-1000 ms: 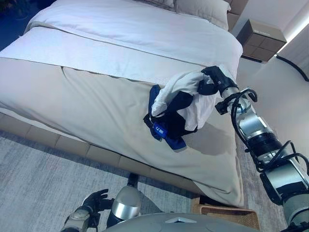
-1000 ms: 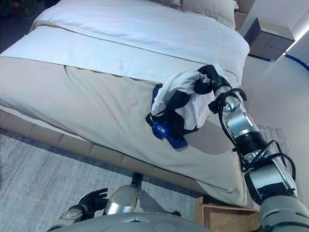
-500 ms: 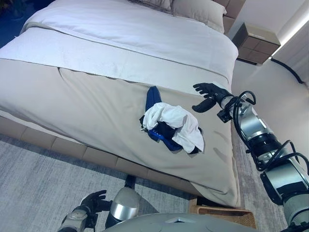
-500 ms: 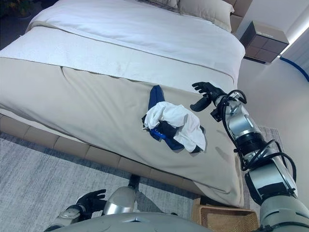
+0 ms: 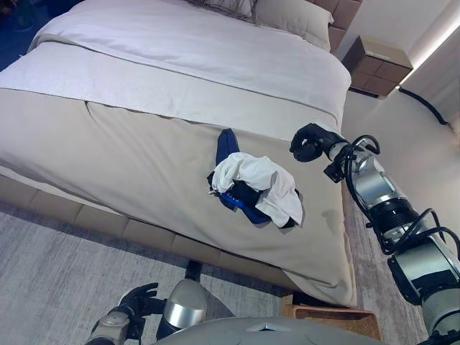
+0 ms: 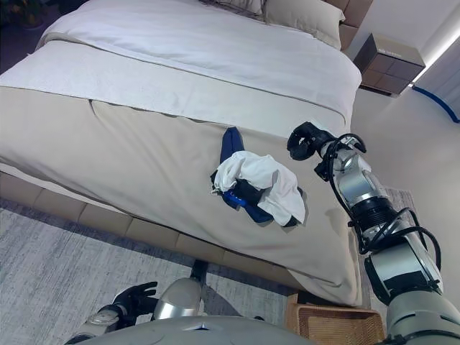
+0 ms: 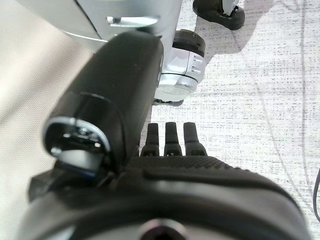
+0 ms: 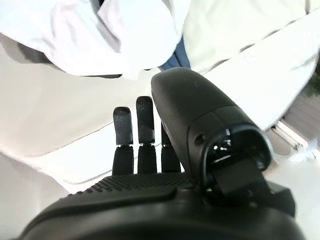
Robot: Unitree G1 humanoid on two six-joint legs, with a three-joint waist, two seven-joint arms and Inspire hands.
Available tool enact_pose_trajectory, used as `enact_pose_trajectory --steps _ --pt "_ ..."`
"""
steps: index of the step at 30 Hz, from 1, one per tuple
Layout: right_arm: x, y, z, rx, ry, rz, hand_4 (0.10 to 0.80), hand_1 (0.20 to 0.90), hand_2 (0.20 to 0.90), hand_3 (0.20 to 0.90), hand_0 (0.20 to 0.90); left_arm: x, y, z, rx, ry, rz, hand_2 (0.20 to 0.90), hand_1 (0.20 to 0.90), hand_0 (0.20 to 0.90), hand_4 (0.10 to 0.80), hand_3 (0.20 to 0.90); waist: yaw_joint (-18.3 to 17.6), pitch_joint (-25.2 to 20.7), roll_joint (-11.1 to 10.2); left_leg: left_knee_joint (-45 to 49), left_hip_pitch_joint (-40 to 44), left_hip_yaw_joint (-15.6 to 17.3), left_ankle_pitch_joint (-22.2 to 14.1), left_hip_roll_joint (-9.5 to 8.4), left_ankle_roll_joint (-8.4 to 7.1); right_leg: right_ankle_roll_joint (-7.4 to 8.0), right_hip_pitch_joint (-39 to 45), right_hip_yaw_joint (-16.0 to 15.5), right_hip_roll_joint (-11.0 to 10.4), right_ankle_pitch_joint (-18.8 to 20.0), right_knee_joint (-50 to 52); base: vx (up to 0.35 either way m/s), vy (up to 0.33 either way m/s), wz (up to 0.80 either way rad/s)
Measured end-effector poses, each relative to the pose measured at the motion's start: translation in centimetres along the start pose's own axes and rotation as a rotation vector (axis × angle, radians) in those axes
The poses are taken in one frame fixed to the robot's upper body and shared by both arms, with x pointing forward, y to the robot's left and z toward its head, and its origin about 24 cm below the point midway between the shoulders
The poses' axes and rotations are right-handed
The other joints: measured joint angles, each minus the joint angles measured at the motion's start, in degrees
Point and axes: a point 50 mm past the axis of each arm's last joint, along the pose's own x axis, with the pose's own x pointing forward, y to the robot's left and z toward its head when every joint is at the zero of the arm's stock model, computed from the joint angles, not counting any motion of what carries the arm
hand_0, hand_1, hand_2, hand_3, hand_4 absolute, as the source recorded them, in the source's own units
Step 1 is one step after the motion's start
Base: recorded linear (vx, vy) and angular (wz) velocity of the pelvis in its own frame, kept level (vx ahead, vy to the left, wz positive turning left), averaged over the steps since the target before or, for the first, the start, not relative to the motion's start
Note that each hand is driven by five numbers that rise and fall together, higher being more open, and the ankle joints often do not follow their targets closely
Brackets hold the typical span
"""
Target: Pick up the clothes from the bed and place them into the basket
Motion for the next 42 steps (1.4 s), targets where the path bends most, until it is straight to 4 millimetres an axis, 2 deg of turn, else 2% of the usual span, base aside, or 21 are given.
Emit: enact_pose_trajectory --steps 5,10,11,14,17,21,22,25,34,36,39,42 --pt "1.1 2.1 -0.8 -0.136 0.089 0.045 0.800 0.900 0.900 0.900 0.900 0.2 0.3 1.4 0.040 -0.033 -0.002 0.900 0.900 0.900 0.800 0.900 1.5 -0.1 -0.3 0.0 -3.0 -1.3 0.7 0.59 -0.85 0.03 -2.3 -1.0 0.9 0.0 0.0 -0.122 -0.068 0.09" --pt "2.3 3.5 -1.1 -0.162 0.190 0.060 0.800 0.900 0.900 0.900 0.900 0.5 0.3 3.6 0.079 -0.084 -0.009 0.900 0.900 0.900 0.800 0.900 4.1 0.6 -0.3 0.0 -6.2 -3.4 1.7 1.00 -1.16 0.35 -4.7 -2.6 1.8 -0.3 -0.2 -0.052 -0.048 0.20" --pt "2.5 3.5 -1.1 -0.169 0.210 0.057 0.800 0.900 0.900 0.900 0.900 0.6 0.2 4.1 0.075 -0.098 -0.014 0.900 0.900 0.900 0.800 0.900 5.1 1.2 -0.1 0.1 -6.8 -3.9 1.8 0.96 -1.22 0.37 -5.0 -2.9 1.9 -0.3 -0.1 -0.114 0.010 0.17" --pt "3.1 1.7 -1.1 -0.196 0.293 0.012 0.800 0.900 0.900 0.900 0.900 0.7 0.0 6.4 0.074 -0.163 -0.023 0.900 0.900 0.900 0.800 0.900 6.9 4.5 1.0 0.9 -9.6 -4.9 1.7 0.94 -1.24 0.23 -7.0 -3.6 2.3 -0.5 0.1 -0.087 0.027 0.15" --pt "3.0 0.4 -1.9 -0.204 0.382 -0.035 0.800 0.900 0.900 0.900 0.900 0.7 -0.1 7.9 0.069 -0.213 -0.027 0.900 0.900 0.900 0.800 0.900 8.0 7.2 1.9 1.0 -11.4 -6.2 2.2 0.27 -1.65 0.23 -8.0 -4.9 2.0 -0.5 0.5 -0.018 0.027 0.23" --pt "2.8 -0.2 -2.9 -0.209 0.450 -0.076 0.800 0.900 0.900 0.900 0.900 0.6 0.2 8.5 0.071 -0.228 -0.011 0.900 0.900 0.900 0.800 0.900 8.8 9.3 2.4 0.8 -12.2 -7.3 2.2 -1.16 -1.67 0.40 -8.0 -6.4 0.9 -0.5 0.4 0.012 0.026 0.20" --pt "2.8 -0.4 -2.8 -0.219 0.457 -0.085 0.745 0.853 0.853 0.845 0.853 0.6 0.3 8.6 0.073 -0.233 -0.009 0.900 0.900 0.900 0.800 0.900 8.9 9.6 2.4 0.8 -12.2 -7.3 2.3 -1.31 -1.63 0.52 -8.0 -6.6 0.7 -0.4 0.4 0.011 0.035 0.15" --pt "2.7 -1.0 -2.8 -0.229 0.475 -0.104 0.100 0.300 0.300 0.200 0.300 0.5 0.7 9.2 0.079 -0.250 -0.002 0.900 0.900 0.900 0.800 0.900 8.8 9.6 2.4 0.7 -12.6 -8.0 2.3 -2.05 -1.58 0.56 -8.0 -7.4 0.5 -0.4 0.3 0.020 0.042 0.15" --pt "2.7 -2.5 -1.9 -0.180 0.405 -0.219 0.100 0.300 0.300 0.200 0.300 0.4 0.4 10.4 0.086 -0.291 -0.028 0.900 0.900 0.900 0.800 0.900 7.5 9.7 2.3 0.5 -12.8 -7.8 2.3 -1.81 -1.60 0.61 -8.2 -7.2 0.8 -0.4 0.1 0.006 0.002 0.00" --pt "2.7 -3.2 -0.8 -0.156 0.346 -0.247 0.100 0.300 0.300 0.200 0.300 0.4 0.4 10.4 0.086 -0.292 -0.026 0.900 0.900 0.900 0.800 0.900 6.8 9.9 1.9 0.5 -12.6 -7.0 2.2 -1.56 -1.48 0.59 -8.6 -6.3 0.7 -0.4 0.1 0.047 -0.022 -0.21" --pt "2.4 -4.7 2.5 -0.101 0.171 -0.300 0.100 0.300 0.300 0.200 0.300 0.3 0.9 10.5 0.083 -0.295 -0.012 0.900 0.900 0.900 0.800 0.900 5.0 10.5 1.0 0.5 -11.6 -5.1 2.3 -0.92 -0.83 0.28 -8.6 -4.5 0.7 -0.1 0.4 0.043 -0.002 -0.30" --pt "1.2 -5.6 4.7 0.004 0.000 -0.338 0.100 0.300 0.300 0.200 0.300 0.2 1.5 10.4 0.061 -0.299 0.005 0.900 0.900 0.900 0.800 0.900 3.4 11.0 -0.1 0.4 -8.8 -4.2 1.9 -0.75 -0.70 0.16 -6.4 -3.7 0.5 0.0 0.4 0.030 0.012 -0.17"
